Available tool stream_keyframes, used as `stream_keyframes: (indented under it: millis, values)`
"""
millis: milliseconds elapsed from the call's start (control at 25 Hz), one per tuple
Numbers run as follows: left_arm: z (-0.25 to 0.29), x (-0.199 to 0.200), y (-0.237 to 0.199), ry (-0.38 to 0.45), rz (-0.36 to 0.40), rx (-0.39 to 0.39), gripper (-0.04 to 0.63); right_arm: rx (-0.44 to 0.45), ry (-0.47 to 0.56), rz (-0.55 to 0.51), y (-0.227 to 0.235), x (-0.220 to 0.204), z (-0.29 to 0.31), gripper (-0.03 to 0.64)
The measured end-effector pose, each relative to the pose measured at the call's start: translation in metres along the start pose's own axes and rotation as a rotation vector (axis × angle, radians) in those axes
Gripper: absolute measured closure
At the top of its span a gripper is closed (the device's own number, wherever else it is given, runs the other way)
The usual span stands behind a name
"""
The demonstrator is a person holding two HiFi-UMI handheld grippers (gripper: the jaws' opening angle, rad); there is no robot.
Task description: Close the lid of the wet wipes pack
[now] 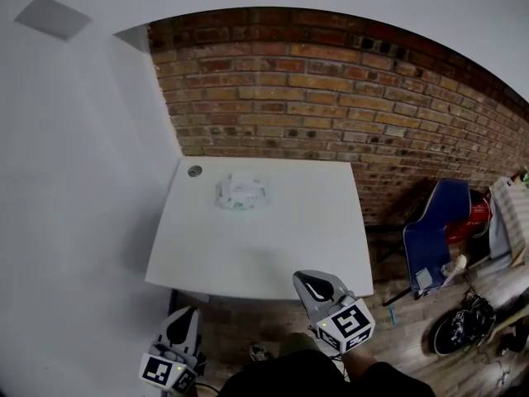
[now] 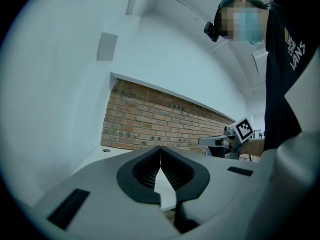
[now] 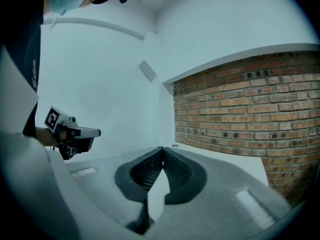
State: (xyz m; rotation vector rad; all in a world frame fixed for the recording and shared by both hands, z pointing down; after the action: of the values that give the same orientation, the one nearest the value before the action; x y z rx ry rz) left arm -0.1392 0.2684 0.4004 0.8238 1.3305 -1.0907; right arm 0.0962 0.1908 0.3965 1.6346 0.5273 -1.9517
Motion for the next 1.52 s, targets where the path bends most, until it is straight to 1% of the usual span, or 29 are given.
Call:
stream_keyframes:
  millis: [80, 280, 520, 760, 880, 1120, 1320, 1520]
  values:
    - [0.002, -0.002, -0.006, 0.003, -0.017, -0.003, 0.597, -0.002, -0.015, -0.004, -0.003, 0.0, 0.005, 0.618]
    - [0.014, -0.004, -0.018, 0.014, -0.023, -0.016, 0.597, -0.008, -0.016, -0.011, 0.003, 0.002, 0.02, 0.618]
    - [0.04, 0.003, -0.029, 0.02, -0.037, 0.007, 0.597, -0.002, -0.007, -0.009, 0.029, 0.009, 0.043, 0.618]
    - [0.074, 0.012, -0.043, 0.01, -0.027, 0.025, 0.597, 0.019, 0.014, -0.009, 0.057, 0.017, 0.072, 0.618]
    - [0.093, 0.012, -0.045, 0.023, -0.016, 0.011, 0.597, 0.016, 0.016, -0.002, 0.071, 0.015, 0.08, 0.618]
    - [0.134, 0.017, -0.047, 0.02, -0.013, -0.007, 0.597, 0.003, 0.02, 0.003, 0.103, 0.018, 0.091, 0.618]
    - [0.158, 0.016, -0.048, 0.011, -0.008, -0.013, 0.597, -0.003, 0.019, 0.016, 0.122, 0.014, 0.096, 0.618]
    - [0.177, 0.029, -0.049, 0.051, -0.024, -0.058, 0.597, -0.009, 0.008, 0.032, 0.129, 0.009, 0.108, 0.618]
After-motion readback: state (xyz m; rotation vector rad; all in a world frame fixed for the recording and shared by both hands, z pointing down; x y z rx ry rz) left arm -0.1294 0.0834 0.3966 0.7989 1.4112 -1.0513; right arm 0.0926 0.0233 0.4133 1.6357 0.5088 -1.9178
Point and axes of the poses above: the fingertips, and each gripper's own axes: z forward along the fingers, y to its right, x out of its top, the point moved 2 cm from there along -z, backward along the fingers, and after that the axes turned 9 degrees about x, right-handed, at the moved point
